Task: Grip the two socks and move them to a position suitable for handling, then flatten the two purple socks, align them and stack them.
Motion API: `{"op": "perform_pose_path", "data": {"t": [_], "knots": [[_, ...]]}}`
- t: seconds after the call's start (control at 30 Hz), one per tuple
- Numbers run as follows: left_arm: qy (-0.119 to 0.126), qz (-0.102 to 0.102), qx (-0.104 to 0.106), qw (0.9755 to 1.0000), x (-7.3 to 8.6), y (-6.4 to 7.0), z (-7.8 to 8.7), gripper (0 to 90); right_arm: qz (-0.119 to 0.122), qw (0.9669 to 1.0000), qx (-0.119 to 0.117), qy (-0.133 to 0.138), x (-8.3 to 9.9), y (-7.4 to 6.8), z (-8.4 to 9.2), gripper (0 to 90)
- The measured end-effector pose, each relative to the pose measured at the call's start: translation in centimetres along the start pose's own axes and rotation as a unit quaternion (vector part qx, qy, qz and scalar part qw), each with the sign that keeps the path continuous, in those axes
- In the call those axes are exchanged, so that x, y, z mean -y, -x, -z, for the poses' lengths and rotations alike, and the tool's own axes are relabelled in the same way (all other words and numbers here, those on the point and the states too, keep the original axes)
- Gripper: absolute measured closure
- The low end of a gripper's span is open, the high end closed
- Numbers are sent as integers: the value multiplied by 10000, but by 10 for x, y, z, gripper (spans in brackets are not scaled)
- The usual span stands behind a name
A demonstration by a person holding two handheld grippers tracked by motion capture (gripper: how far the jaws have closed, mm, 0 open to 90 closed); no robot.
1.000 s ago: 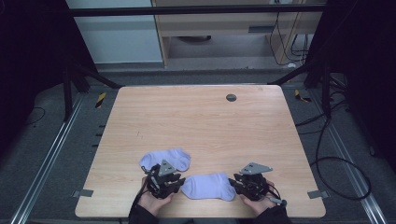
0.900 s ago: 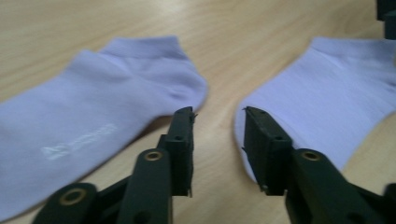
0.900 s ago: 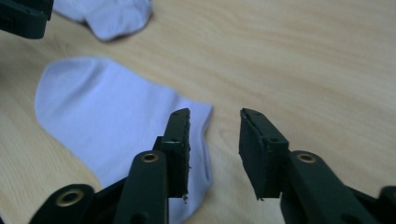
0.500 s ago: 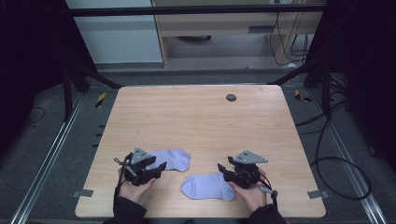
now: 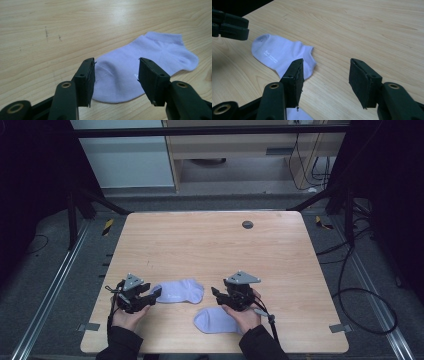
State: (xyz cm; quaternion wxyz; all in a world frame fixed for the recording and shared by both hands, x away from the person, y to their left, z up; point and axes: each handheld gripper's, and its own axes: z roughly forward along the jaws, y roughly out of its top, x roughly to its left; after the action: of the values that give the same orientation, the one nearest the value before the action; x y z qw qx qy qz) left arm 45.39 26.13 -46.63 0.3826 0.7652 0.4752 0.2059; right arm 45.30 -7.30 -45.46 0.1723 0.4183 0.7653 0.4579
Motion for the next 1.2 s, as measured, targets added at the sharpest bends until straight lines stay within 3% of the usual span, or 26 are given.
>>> {"op": "perform_pose_path", "data": {"t": [0.17, 0.37, 0.57, 0.73, 0.93, 1.1, 1.2], "knots": [[-110, -64, -67, 9999, 2, -3, -4, 478, -7, 10000, -15, -84, -6, -7, -17, 464], [-177, 16, -173, 9997, 4, -10, -5, 508, -51, 9998, 0, -202, -8, -12, -38, 485], [-288, 57, -261, 9992, 7, -16, -9, 549, 71, 9990, -2, -448, -5, -22, -59, 513], [-441, 121, -212, 9987, 9, -19, -16, 597, 199, 9976, 19, -659, -5, -31, -74, 535], [-612, 118, -194, 9979, 11, -18, -24, 660, 263, 9958, 139, -866, 0, -30, -91, 575], [-659, 225, -130, 9975, 12, -19, -27, 747, 291, 9956, 180, -876, 2, -29, -96, 643], [-694, 274, -74, 9972, 11, -18, -28, 821, 320, 9950, 189, -922, 2, -31, -96, 770]]}}
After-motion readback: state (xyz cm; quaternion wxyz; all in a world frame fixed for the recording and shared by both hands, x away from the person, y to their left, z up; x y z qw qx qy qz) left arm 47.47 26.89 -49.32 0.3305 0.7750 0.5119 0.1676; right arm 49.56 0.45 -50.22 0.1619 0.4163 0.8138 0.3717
